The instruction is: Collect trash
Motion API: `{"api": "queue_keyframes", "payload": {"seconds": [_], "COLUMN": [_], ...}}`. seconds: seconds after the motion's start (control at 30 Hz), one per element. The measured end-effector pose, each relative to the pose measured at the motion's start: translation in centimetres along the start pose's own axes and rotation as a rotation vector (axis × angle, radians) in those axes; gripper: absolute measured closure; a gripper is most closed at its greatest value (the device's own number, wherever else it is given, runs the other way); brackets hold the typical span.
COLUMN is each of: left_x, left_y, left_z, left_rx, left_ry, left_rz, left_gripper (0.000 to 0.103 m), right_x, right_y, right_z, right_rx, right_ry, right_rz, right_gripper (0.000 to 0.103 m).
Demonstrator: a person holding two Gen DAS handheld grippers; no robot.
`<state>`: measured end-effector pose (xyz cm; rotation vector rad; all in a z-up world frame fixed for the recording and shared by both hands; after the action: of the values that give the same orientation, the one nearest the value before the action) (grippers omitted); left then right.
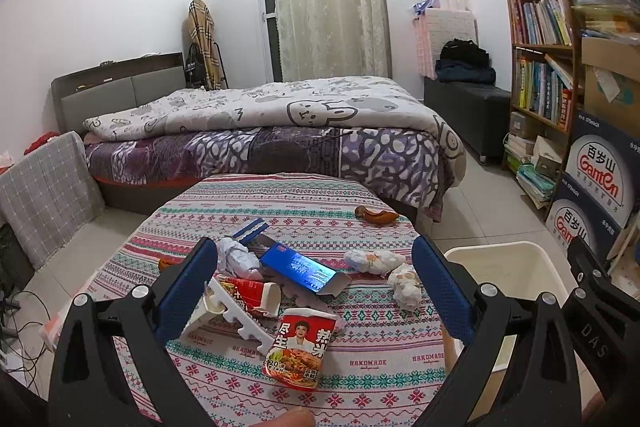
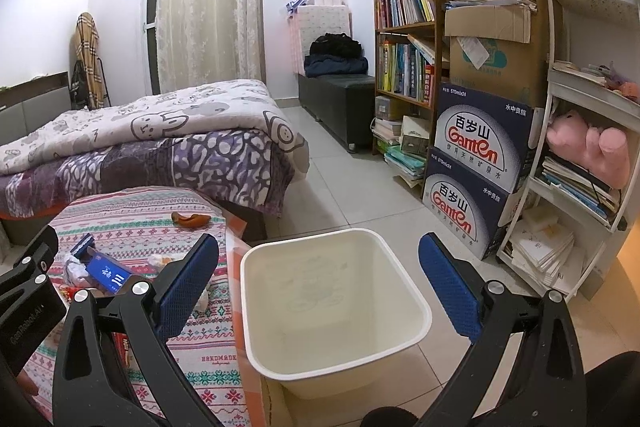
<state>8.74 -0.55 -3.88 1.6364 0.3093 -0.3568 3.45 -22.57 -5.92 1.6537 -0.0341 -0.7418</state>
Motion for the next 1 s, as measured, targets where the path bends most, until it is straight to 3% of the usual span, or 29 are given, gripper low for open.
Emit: {"api": "queue_keyframes", "payload": {"seconds": [0.83,1.0], "left_x": [0.1,1.3], "left_y": [-0.2,-0.7], "left_z": [0.0,-1.0], "left_rx": [0.018,0.001], "left_ry": [0.006,0.007], "left_rz": [-0.01,-0.068], "left_gripper": [0.008,0.008], "right_x": [-0.3,0.2], "right_y": [0.0,0.1], "right_z": [-0.1,-1.9], "right_rx": [0.021,0.051], "right_ry": [0.005,0.062], "right_rz": [-0.02,-0.096], "right_gripper": [0.007,0.007]}}
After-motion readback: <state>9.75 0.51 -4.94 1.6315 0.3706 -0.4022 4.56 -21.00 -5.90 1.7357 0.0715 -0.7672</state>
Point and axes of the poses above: each gripper's, at about its wrist camera, not at the fingertips, and x roughly the way its jaws point, z to its right, y to its top, the point moved 10 cm from there along x, roughly the way its jaws point, and after that the axes turned 1 degree about y, right-handed, at the moved point
